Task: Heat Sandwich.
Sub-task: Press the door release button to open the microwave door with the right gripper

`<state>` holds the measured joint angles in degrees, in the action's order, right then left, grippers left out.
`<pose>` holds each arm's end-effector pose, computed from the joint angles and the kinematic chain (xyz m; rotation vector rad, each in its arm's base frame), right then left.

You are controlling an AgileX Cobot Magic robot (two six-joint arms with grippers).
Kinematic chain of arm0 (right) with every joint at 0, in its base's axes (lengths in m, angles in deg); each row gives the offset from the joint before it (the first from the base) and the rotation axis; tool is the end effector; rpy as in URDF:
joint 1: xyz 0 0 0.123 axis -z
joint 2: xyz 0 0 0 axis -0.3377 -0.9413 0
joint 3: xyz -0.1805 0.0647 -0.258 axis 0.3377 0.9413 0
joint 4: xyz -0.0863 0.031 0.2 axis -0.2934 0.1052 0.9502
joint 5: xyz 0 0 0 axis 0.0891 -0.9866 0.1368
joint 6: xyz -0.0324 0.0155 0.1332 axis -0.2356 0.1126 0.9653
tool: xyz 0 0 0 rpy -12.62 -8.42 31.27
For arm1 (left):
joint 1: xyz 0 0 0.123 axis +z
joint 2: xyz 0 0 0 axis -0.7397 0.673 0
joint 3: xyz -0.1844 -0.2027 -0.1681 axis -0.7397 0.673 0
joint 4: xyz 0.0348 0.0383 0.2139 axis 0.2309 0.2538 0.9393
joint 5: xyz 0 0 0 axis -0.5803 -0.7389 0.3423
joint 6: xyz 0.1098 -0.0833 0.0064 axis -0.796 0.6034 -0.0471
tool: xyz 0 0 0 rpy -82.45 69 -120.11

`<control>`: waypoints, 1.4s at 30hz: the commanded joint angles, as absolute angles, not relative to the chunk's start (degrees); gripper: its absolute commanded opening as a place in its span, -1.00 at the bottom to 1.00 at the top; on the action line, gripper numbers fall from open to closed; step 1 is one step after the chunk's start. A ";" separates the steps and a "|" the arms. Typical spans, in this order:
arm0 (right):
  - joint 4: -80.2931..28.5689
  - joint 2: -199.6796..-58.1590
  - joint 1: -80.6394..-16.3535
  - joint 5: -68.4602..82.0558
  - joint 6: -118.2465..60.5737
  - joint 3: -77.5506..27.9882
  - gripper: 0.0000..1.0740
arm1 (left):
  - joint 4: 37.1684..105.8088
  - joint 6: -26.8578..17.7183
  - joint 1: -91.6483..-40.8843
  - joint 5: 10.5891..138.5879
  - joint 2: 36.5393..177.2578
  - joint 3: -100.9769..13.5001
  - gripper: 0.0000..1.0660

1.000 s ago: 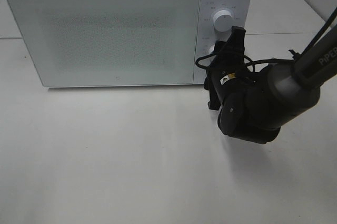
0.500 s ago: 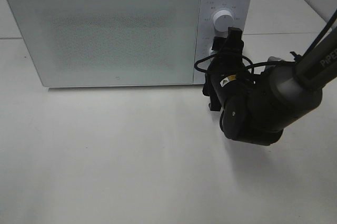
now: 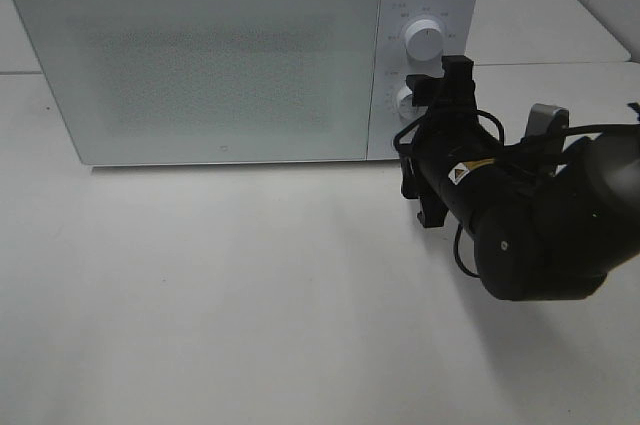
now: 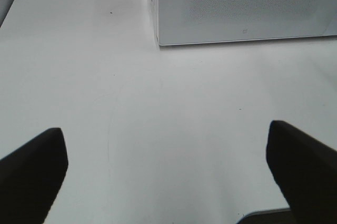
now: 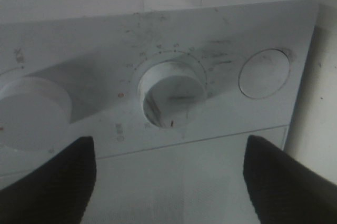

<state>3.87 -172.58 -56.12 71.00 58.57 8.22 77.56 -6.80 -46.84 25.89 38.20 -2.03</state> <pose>0.3331 0.1664 0.1849 1.2405 1.4081 1.2690 -0.0278 -0.0181 0.2429 0.0961 2.0158 -0.1018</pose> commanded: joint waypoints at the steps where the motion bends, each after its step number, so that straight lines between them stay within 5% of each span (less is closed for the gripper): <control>1: 0.15 -169.54 -55.83 69.68 57.42 10.97 0.42 | 77.50 -6.46 -46.79 26.35 37.00 -1.80 0.83; 42: -8.04 -132.30 -55.66 -14.54 -30.30 12.92 0.41 | 77.50 -6.46 -46.79 26.35 37.00 -1.80 0.83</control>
<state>-7.58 -133.85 -56.00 -10.42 -27.43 13.72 77.56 -6.80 -46.84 25.89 38.20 -2.03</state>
